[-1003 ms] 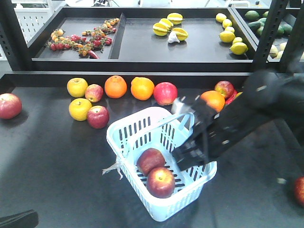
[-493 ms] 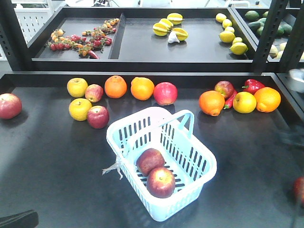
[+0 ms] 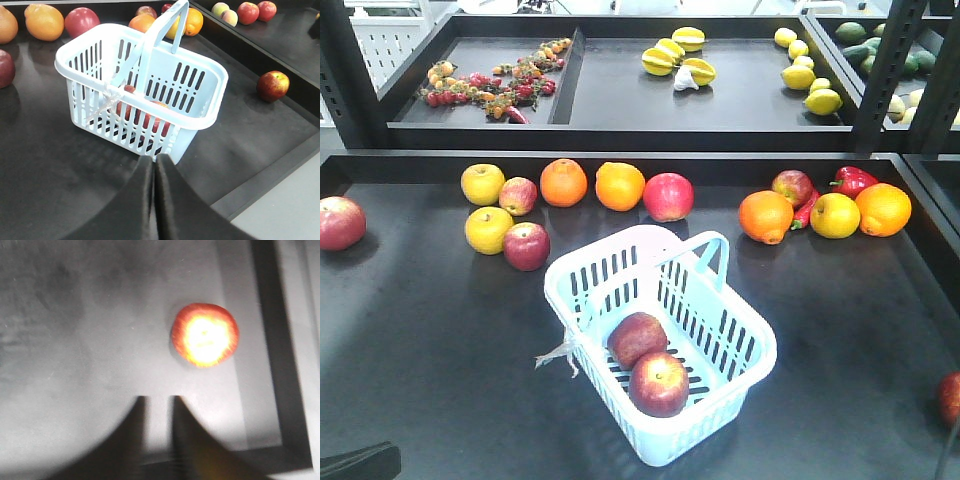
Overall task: Pick three apples into basket with both arms
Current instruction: 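Reach the right gripper to a third red apple and grasp it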
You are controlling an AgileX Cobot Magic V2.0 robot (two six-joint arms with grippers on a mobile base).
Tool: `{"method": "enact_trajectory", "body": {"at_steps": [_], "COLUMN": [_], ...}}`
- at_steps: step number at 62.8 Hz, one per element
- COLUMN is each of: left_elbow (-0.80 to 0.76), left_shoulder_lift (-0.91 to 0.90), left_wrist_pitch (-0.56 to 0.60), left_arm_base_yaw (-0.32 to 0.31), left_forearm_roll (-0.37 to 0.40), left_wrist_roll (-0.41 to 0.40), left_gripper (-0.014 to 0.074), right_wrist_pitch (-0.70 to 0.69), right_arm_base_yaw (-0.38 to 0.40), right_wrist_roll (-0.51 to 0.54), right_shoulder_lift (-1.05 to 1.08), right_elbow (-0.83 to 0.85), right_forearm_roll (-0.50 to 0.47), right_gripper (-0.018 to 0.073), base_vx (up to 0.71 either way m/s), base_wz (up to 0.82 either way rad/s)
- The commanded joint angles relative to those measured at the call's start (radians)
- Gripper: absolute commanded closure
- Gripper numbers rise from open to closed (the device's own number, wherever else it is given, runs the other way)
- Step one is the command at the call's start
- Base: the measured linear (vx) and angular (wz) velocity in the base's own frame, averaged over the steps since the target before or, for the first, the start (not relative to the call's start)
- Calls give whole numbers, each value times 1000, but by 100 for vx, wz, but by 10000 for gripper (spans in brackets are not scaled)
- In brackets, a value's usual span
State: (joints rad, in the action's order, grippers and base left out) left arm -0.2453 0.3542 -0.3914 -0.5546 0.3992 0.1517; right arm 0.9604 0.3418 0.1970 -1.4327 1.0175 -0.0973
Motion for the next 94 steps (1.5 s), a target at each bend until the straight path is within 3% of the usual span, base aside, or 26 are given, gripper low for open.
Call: {"method": "enact_trajectory", "body": {"at_steps": [1, 8, 16, 31, 82, 94], "left_elbow": [-26, -26, -26, -26, -26, -26], "left_shoulder_lift": [4, 4, 4, 4, 4, 4], "left_wrist_pitch": [66, 66, 66, 66, 66, 66], "left_arm_base_yaw": [-4, -4, -4, -4, -4, -4], "left_forearm_roll": [19, 19, 19, 19, 19, 19], "left_wrist_roll": [-7, -7, -7, -7, -7, -7], "left_gripper": [603, 603, 603, 603, 603, 603], "right_wrist_pitch": [4, 0, -12, -26, -36, -43], "right_arm_base_yaw": [8, 8, 8, 8, 8, 8], "right_wrist_roll": [6, -4, -60, -167, -166, -166], "right_shoulder_lift": [-32, -83, -141, -263, -624, -634], "right_elbow": [70, 93, 96, 118, 256, 256], "right_forearm_roll": [17, 49, 115, 239, 226, 222], "right_gripper": [150, -45, -171, -150, -79, 26], "base_vx": [0, 0, 0, 0, 0, 0], "base_wz": [0, 0, 0, 0, 0, 0]}}
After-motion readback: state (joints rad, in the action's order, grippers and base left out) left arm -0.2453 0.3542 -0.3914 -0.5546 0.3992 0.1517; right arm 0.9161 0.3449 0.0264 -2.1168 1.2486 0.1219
